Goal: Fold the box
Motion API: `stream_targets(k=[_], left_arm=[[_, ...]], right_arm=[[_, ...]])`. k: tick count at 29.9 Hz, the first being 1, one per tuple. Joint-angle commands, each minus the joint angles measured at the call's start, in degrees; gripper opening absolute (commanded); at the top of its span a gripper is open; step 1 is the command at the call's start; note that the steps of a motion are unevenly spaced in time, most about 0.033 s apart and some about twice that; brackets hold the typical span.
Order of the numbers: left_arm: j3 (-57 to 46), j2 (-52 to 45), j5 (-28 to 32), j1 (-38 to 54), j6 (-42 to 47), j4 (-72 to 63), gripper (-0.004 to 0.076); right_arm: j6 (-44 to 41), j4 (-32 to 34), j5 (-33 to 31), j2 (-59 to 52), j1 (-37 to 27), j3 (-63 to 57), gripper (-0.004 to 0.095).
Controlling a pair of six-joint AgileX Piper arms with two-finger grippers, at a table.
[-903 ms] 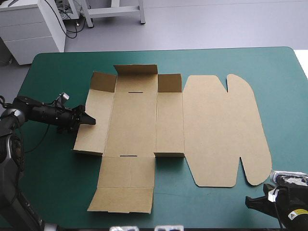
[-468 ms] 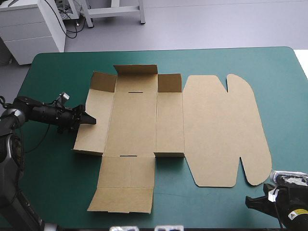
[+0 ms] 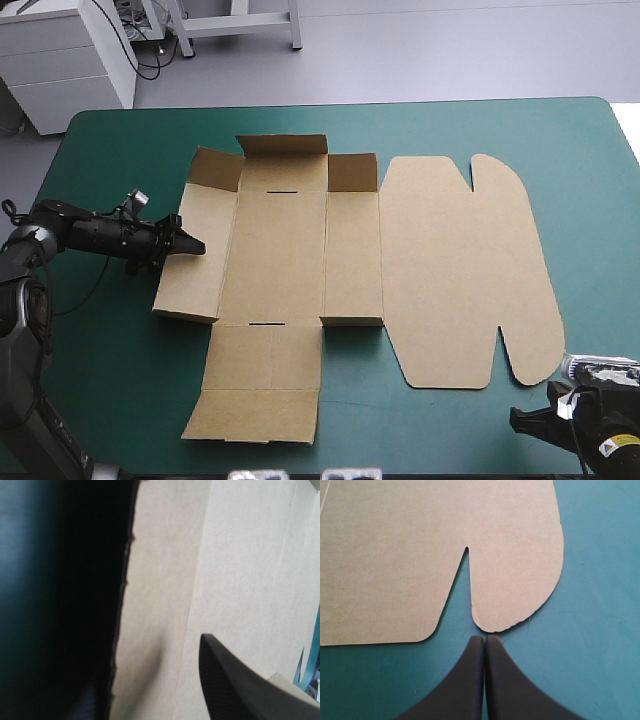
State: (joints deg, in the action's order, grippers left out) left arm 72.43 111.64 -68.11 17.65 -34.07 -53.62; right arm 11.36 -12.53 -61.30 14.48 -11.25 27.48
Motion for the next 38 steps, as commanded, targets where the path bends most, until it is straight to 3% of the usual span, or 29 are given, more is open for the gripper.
stream_targets(k=[1,5,11,20,38], left_arm=[[1.13,-2.41,-2.96,-1.87,-0.32,-3.43,0.0345],[1.13,-2.07,-2.87,-3.10,-2.98,-3.40,0.0250],[2.08,-2.07,-6.09,-3.10,-6.42,-2.24,-0.0009],[9.43,-2.43,-6.09,-4.47,-6.59,3.20,-0.0008],[43.84,-2.43,-4.04,-24.23,-10.43,35.42,-0.0008]], right_arm=[[0.18,-0.40,3.15,0.65,0.15,1.39,-0.0014],[0.18,-0.40,3.15,0.65,0.15,1.39,-0.0014],[0.18,-0.40,3.15,0.65,0.15,1.39,-0.0014],[0.18,-0.40,3.15,0.65,0.15,1.39,-0.0014],[0.18,-0.40,3.15,0.65,0.15,1.39,-0.0014]])
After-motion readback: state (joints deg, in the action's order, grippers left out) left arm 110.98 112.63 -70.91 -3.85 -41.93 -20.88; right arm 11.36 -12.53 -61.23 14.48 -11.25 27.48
